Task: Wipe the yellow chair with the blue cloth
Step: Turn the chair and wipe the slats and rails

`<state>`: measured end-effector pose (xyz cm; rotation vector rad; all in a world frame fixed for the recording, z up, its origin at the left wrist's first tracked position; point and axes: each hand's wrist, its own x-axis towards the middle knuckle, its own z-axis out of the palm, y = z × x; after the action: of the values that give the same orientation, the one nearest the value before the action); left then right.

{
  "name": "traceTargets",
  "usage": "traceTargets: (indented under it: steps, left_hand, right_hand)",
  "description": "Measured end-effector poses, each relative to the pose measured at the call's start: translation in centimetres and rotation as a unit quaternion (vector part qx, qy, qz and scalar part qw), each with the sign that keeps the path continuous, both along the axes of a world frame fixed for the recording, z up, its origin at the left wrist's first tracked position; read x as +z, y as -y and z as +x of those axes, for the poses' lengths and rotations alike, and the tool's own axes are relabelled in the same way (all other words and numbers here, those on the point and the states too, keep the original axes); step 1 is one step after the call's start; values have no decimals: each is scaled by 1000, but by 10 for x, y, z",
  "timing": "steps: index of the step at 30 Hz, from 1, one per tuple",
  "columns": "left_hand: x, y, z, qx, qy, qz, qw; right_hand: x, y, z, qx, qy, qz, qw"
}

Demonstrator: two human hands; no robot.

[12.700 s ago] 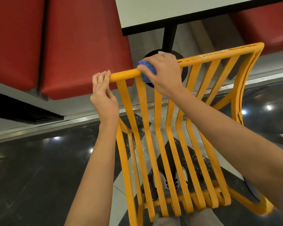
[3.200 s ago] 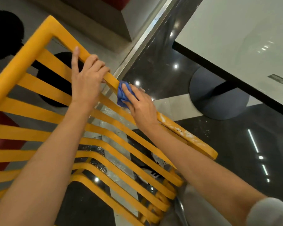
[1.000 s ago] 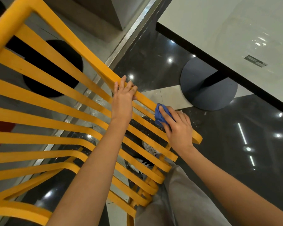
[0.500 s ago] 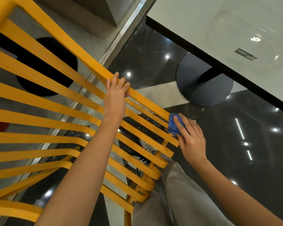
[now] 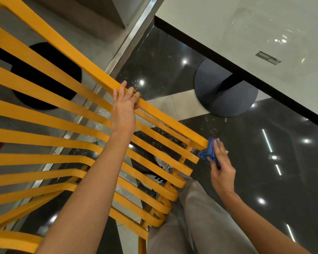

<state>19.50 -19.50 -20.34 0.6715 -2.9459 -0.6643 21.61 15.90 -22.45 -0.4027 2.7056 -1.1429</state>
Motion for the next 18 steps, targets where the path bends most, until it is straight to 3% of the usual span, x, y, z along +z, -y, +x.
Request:
traceTargets:
  steps: [2,7,13,18]
  left_hand:
    - [-1,-1,0,6,-5,2,1000]
    - [-3,0,1,9,-2,-9,1000]
    - [0,-2,0,14,-2,-5,1000]
    - [-9,-1,2,23,-14,-2,1000]
  right_hand:
    - [3,4,-2,-22,20,-17,999]
    - [9,37,-14,88,-49,-15,995]
    - [7,8,-6,12,52,-37,998]
    - [24,50,-29,103,-31,32,994]
